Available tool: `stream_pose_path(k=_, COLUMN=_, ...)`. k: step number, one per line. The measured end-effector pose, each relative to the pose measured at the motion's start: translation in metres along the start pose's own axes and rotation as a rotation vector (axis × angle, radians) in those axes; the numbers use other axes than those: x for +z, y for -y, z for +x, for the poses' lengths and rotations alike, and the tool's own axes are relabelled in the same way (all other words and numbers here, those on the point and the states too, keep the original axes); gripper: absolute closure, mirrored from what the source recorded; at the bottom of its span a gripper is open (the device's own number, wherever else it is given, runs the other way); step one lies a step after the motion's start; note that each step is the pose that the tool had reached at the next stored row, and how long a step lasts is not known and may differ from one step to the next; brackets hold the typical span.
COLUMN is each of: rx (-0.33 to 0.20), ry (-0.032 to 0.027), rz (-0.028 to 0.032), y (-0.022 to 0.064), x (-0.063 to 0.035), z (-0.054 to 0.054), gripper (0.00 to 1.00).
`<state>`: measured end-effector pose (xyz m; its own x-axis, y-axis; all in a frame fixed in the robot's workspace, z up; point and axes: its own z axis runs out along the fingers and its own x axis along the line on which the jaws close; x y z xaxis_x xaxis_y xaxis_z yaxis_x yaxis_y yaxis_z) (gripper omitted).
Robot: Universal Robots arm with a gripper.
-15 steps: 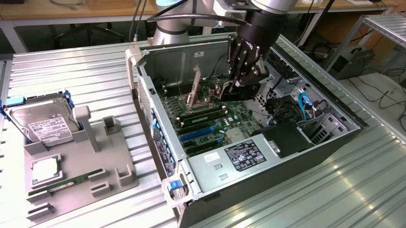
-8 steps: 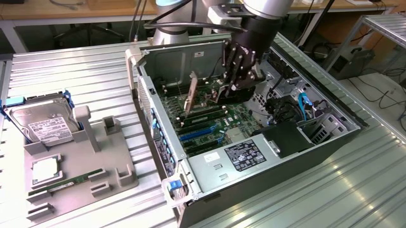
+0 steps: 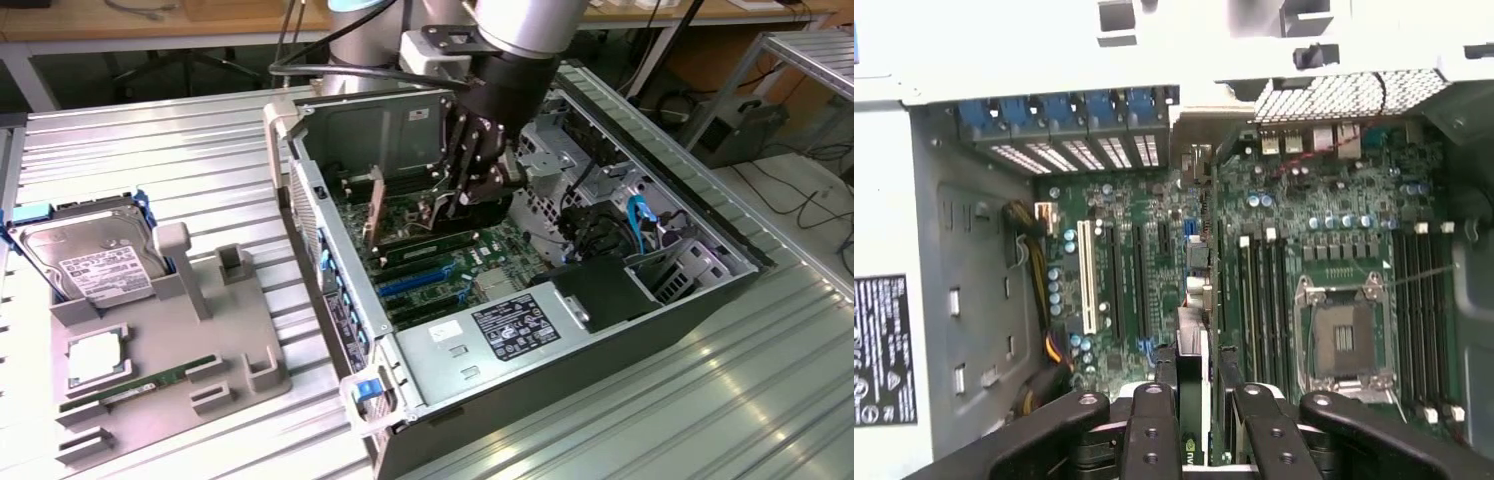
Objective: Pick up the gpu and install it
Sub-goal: 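Insert the gpu into the slot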
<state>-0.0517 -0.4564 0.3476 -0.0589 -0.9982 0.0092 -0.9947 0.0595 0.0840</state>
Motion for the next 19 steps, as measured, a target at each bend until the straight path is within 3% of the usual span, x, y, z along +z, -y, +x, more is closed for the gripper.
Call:
stream_pose_path(k=9, rx=-0.029, ry=-0.0025, rz=0.0003, y=-0.0069, x=0.016, z=0.001, gripper=0.74)
stream_pose_path(k=19, rx=-0.03, ry=-0.0026, rz=0.0002, y=-0.0069, x=0.0163, z=0.001, gripper=0.74)
